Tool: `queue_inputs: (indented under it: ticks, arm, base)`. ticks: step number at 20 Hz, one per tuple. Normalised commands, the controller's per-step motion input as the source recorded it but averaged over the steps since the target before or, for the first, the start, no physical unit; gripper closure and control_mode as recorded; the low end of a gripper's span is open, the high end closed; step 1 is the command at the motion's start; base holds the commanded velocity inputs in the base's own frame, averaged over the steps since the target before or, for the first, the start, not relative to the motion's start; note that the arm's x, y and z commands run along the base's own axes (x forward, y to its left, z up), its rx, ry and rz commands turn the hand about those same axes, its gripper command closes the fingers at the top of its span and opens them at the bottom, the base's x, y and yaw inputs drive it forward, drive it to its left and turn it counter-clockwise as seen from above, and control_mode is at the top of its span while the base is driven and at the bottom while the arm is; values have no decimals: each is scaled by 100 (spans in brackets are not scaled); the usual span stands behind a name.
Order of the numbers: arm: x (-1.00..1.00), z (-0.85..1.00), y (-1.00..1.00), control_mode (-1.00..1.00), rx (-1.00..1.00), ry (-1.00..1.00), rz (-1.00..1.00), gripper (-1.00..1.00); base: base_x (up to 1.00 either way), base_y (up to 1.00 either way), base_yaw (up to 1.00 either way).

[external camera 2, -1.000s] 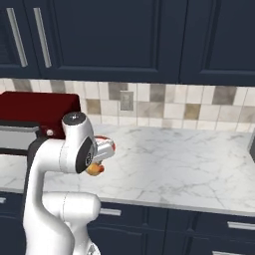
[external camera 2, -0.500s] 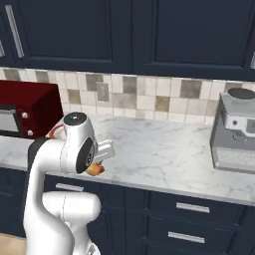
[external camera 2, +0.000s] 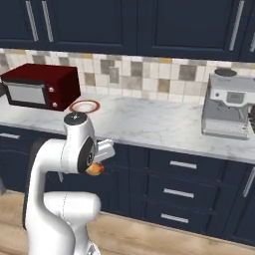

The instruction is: Place the cold items (mushroom and broccoli) from the fridge in one tupperware on the dining counter. Place the warm items (kebab skewer and hot dog) in the stove area in another tupperware.

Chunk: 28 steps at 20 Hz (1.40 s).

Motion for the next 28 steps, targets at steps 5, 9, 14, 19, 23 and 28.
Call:
queue_inputs:
  ticks: [5, 9, 14, 19, 23, 28]
  arm:
    - [0, 0, 0, 100, 0, 0, 0, 100]
    - [0, 0, 0, 100, 0, 0, 0, 100]
    - [0, 0, 0, 100, 0, 0, 0, 100]
    - [0, 0, 0, 100, 0, 0, 0, 100]
    - [0, 0, 0, 100, 0, 0, 0, 100]
    - [0, 0, 0, 100, 0, 0, 0, 100]
  base:
    - [-76, -65, 25]
    - [-66, -84, 24]
    - [-90, -81, 19]
    - [-100, -44, 5]
    - [-100, -25, 0]
    - [-100, -2, 0]
